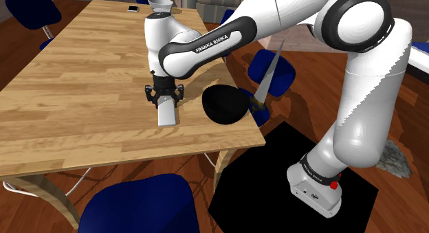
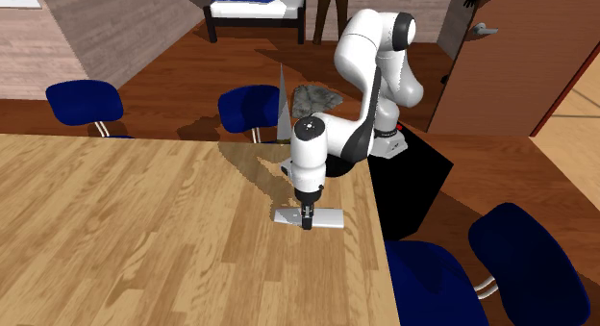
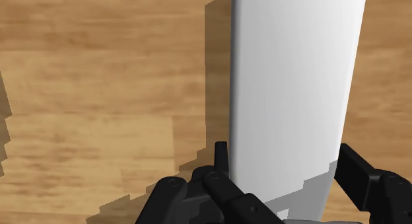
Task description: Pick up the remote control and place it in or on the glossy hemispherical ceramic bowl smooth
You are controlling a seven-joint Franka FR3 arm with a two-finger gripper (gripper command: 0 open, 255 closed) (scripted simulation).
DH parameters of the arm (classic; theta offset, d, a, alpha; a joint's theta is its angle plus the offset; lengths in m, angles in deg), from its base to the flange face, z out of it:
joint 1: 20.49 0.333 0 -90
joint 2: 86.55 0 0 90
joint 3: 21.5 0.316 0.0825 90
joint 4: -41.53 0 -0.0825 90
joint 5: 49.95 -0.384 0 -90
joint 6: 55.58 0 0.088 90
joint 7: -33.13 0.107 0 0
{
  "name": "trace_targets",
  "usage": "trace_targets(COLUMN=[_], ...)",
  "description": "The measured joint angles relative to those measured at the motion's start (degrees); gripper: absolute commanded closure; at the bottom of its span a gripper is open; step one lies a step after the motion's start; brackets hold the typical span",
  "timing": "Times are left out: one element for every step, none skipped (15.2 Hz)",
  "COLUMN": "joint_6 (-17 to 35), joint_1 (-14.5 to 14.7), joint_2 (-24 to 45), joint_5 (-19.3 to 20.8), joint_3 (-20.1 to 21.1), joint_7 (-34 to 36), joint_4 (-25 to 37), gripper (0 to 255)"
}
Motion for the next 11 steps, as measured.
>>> trace_targets(joint_6=[0.0, 0.0, 0.0, 0.0, -0.2, -0.7, -1.2, -1.8, -2.6, -3.1, -3.6], joint_1=[0.0, 0.0, 0.0, 0.0, 0.0, 0.0, -0.1, -0.1, -0.2, -0.2, -0.4], joint_2=[0.0, 0.0, 0.0, 0.0, -0.2, -0.3, -0.6, -1.0, -1.4, -1.7, -2.3], joint_5=[0.0, 0.0, 0.0, 0.0, -0.1, -0.2, -0.3, -0.5, -0.8, -0.9, -1.2], joint_3=[0.0, 0.0, 0.0, 0.0, 0.1, 0.1, 0.2, 0.3, 0.4, 0.5, 0.6], joint_7=[0.0, 0.0, 0.0, 0.0, 0.0, -0.1, -0.2, -0.3, -0.5, -0.5, -0.7], joint_4=[0.0, 0.0, 0.0, 0.0, 0.1, 0.4, 0.6, 0.9, 1.3, 1.6, 1.5], gripper=[255, 255, 255, 255, 255, 255, 255, 255, 255, 255, 255])
